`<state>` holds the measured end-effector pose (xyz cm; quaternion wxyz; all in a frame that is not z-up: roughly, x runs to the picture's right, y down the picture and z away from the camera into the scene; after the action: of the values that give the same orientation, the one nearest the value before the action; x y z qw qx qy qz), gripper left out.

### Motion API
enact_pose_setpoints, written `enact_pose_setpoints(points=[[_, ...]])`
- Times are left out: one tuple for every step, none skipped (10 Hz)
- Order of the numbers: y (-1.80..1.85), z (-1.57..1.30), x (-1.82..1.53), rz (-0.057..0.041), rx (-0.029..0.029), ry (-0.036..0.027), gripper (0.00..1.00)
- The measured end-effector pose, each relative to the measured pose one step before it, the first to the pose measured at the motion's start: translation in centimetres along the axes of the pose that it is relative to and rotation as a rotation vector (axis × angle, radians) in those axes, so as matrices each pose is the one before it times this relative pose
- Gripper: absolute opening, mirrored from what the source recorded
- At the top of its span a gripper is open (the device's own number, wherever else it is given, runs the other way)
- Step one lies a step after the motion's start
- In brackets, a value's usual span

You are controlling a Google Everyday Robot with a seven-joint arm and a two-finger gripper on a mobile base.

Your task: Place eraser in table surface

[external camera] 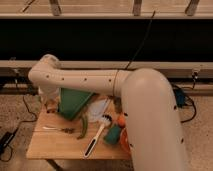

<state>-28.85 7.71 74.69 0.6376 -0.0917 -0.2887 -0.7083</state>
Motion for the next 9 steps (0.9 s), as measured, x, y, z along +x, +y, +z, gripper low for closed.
enact_pose_setpoints(points=[[-1.032,0.18,-1.752,-0.01824,0.00352,-0.01926,0.12],[-1.007,0.299,-1.215,-0.0165,0.00362,-0.01554,0.12],[-1.193,0.952,-1.049,-0.01131,0.00601,-0.02026,0.12],[-0.593,0.833,-0.347,-0.00348,0.00273,-0.00883,0.12],[-0.57,1.347,-0.319,-0.00162,0.00085,-0.01057,0.12],[-0.42,1.291,-0.325,0.00081,-0.00136,-0.01126,0.12],[-0.226,1.315,-0.194,0.00342,-0.00486,-0.00783,0.12],[-0.11,0.8,-0.045,0.00299,-0.00623,-0.00512,0.12],[-0.077,0.496,0.07,0.00546,-0.00853,-0.00461,0.12]])
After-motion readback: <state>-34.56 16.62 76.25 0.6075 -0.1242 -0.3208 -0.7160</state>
